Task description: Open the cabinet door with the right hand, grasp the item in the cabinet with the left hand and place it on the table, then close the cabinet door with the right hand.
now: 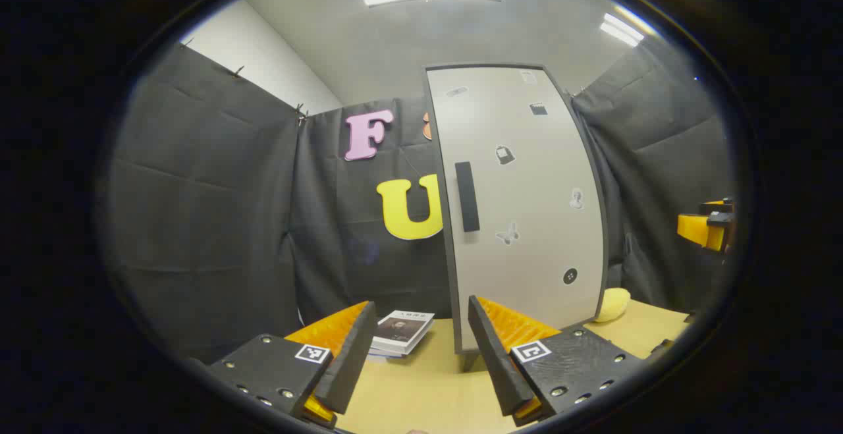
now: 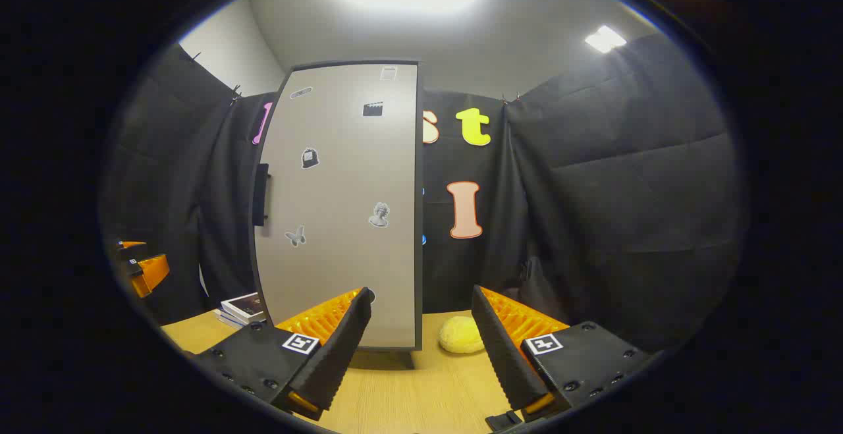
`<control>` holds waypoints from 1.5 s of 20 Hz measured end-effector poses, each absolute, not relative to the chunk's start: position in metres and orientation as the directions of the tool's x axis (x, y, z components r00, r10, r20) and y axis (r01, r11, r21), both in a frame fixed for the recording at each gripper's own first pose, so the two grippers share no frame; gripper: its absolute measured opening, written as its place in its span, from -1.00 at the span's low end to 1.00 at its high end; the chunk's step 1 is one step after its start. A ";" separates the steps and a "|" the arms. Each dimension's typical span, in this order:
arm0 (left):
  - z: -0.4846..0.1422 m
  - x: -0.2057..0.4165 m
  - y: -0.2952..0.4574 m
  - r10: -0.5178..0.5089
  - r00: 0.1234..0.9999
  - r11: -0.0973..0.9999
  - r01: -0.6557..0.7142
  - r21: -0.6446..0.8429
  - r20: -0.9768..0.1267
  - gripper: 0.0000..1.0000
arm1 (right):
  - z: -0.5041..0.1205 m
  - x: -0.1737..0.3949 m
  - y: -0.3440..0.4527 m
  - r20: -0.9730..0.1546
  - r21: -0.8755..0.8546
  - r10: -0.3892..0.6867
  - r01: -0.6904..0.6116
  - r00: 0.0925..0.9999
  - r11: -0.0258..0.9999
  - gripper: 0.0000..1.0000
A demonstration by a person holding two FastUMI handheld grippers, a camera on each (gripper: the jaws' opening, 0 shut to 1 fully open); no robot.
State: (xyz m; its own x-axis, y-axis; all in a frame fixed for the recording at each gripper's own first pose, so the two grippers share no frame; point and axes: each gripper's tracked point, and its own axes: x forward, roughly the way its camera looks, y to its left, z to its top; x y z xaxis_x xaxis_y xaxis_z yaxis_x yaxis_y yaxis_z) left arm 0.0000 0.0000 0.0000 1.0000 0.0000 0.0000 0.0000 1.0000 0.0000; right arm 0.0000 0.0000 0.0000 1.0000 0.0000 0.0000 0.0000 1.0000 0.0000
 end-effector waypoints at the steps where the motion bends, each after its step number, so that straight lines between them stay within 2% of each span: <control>1: -0.001 -0.001 0.000 0.002 1.000 1.000 -0.002 -0.001 0.001 0.69 | 0.000 0.000 0.000 0.001 0.000 0.001 -0.001 1.000 1.000 0.93; 17: 0.006 -0.014 -0.017 0.018 1.000 1.000 -0.018 0.004 0.009 0.67 | -0.008 0.006 -0.015 -0.008 0.013 0.027 -0.027 1.000 1.000 0.94; 25: 0.002 -0.032 -0.043 0.110 0.994 0.994 -0.110 0.014 0.000 0.69 | 0.000 0.036 -0.015 -0.015 0.078 0.140 -0.138 0.990 0.987 0.95; 27: -0.003 -0.034 -0.047 0.123 0.992 0.992 -0.123 0.012 -0.016 0.69 | 0.002 0.046 -0.009 -0.023 0.075 0.164 -0.162 0.986 0.984 0.87; 29: -0.005 -0.031 -0.046 0.131 0.991 0.991 -0.131 0.001 -0.025 0.69 | 0.007 0.055 0.003 -0.026 0.082 0.192 -0.189 0.981 0.979 0.94; 30: -0.005 -0.028 -0.043 0.133 0.991 0.991 -0.133 0.002 -0.024 0.69 | 0.011 0.060 0.011 -0.023 0.087 0.205 -0.203 0.978 0.975 0.84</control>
